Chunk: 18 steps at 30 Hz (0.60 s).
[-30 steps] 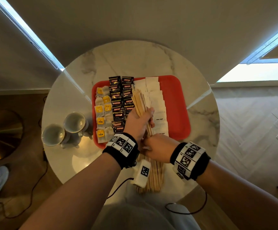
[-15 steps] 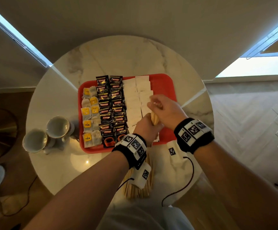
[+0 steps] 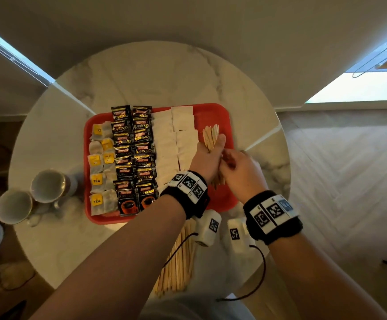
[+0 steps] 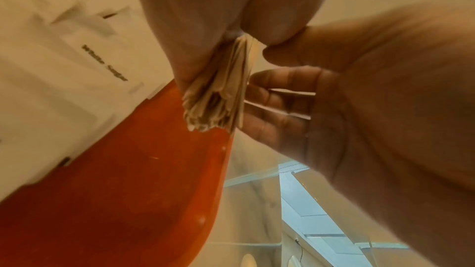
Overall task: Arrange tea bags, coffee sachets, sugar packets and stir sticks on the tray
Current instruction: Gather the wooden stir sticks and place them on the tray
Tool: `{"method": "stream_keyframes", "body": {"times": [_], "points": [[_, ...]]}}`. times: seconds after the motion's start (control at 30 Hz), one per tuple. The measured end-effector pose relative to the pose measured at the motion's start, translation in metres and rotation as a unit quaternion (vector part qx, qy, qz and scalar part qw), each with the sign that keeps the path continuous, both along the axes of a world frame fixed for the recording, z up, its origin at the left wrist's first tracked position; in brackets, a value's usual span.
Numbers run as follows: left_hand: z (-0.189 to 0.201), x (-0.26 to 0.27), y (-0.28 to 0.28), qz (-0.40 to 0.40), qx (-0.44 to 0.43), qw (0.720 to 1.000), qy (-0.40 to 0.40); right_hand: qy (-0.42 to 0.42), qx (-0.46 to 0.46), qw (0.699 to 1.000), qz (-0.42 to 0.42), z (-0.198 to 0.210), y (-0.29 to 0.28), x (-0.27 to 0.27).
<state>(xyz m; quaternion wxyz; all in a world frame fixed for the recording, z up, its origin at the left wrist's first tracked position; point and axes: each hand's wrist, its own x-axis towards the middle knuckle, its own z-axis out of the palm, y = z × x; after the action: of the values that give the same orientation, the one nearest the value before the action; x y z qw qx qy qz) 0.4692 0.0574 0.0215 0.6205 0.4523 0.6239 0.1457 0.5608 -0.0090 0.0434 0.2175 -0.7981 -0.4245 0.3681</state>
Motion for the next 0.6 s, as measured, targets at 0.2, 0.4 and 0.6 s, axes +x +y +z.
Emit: {"method": "stream_keyframes", "body": {"times": [0.2,0.4,0.6], "points": [[-0.005,0.014,0.005,-0.001,-0.006,1.0,-0.002,-0.031,-0.04,0.999,0.002,-0.015,0.025,0.015],[-0.019,0.005,-0.002,-0.139,0.145,0.976,0.085,-0.073,-0.055,0.996,-0.007,-0.023,0.032,0.023],[-0.024,0.0,-0.007,-0.152,0.166,0.967,0.122,-0.078,-0.051,0.996,0.003,-0.025,0.027,0.023]]}}
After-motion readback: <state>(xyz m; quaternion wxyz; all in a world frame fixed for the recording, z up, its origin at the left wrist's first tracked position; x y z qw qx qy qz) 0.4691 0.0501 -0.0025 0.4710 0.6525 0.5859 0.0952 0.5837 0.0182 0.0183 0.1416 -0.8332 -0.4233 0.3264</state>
